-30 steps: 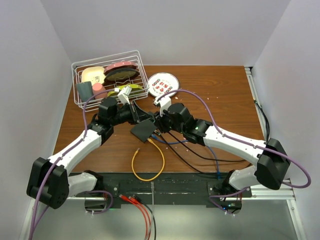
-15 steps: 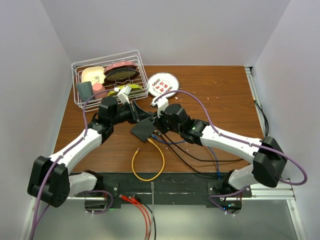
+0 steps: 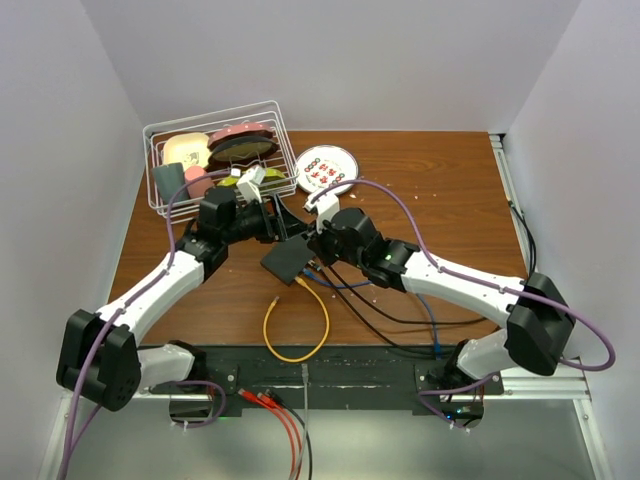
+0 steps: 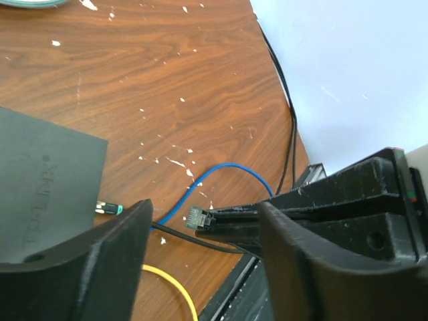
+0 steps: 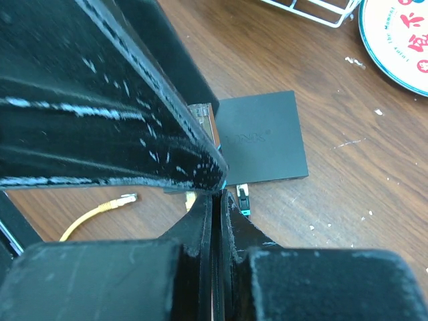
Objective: Insert the plug into the switch port
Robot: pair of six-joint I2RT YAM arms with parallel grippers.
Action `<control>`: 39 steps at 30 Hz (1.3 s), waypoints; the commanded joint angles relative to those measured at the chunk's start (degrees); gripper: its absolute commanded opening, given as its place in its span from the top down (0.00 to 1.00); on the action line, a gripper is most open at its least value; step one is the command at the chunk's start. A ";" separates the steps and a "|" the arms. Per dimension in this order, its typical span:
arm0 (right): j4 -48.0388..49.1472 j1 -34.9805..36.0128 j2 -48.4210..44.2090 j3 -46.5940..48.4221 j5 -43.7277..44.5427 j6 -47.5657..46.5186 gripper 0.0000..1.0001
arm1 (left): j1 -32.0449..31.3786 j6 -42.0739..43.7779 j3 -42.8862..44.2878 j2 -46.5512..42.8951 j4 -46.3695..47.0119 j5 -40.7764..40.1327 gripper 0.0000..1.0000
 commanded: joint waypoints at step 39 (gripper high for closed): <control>1.32 -12.08 13.05 -2.16 -3.31 -4.14 1.00 | 3.84 22.76 4.09 27.42 20.29 -12.93 0.25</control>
